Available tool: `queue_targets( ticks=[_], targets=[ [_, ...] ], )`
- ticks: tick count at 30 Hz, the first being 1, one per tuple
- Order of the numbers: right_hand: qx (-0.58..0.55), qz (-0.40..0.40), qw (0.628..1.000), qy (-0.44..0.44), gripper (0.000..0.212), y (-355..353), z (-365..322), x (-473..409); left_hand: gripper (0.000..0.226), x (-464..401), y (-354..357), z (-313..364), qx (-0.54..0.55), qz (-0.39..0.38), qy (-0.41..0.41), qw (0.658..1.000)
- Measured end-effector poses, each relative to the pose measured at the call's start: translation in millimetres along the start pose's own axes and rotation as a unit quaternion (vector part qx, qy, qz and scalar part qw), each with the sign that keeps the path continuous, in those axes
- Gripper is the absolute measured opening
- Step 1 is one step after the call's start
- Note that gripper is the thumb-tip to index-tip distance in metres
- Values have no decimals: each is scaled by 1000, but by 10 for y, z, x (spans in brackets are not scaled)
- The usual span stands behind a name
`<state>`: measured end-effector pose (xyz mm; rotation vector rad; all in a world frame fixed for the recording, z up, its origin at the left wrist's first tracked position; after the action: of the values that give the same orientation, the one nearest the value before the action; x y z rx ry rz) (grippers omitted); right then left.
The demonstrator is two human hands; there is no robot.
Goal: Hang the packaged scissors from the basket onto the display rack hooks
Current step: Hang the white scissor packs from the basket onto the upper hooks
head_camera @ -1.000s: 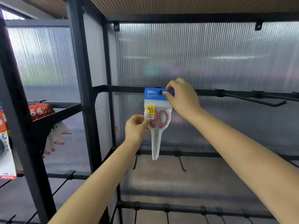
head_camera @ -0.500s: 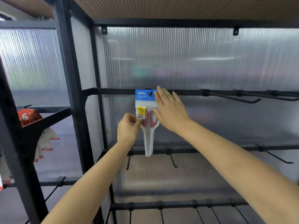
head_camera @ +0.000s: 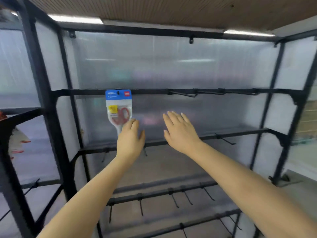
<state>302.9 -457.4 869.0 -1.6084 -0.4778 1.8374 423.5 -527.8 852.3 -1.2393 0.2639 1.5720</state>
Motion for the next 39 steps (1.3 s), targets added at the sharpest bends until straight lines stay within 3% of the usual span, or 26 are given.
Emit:
queue_targets(
  ticks=[5,10,14,19,25,29,34,39],
  targets=[
    [44,-9,996,80,55,-313,768,1068,47,762,627,882,47,-120,25,991],
    [118,-51,977,171,57,-794,1481,2360,49,1723,1166,2045,129,-229,71,962],
    [176,-102,946,252,59,-1264,1983,3463,53,2576,1443,2988,192,-324,123,918],
    [212,-118,893,378,46,-1825,2361,4739,58,3603,1627,3803,251,-421,202,847],
    [236,-145,802,529,52,-1924,2431,5942,55,4641,1977,4009,262,-528,248,769],
    [220,-183,746,601,50,-1523,2452,6509,55,5105,2410,3902,245,-594,263,720],
    [169,-199,657,707,46,-879,2370,7125,48,5485,3071,3700,219,-652,255,679],
    [143,-215,605,754,48,-374,2277,7646,53,5910,3692,3473,177,-688,256,655]
  ],
)
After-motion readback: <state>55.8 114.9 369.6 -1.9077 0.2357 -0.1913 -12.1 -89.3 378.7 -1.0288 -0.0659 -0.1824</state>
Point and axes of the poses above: each hand's wrist, its own x-axis away from the middle knuckle, its own y-axis out of the palm, z = x × y, the point moved 10 cm from there along -x, towards the middle knuckle, and after that the axes turned 14 degrees about z, right-handed, at the moved point
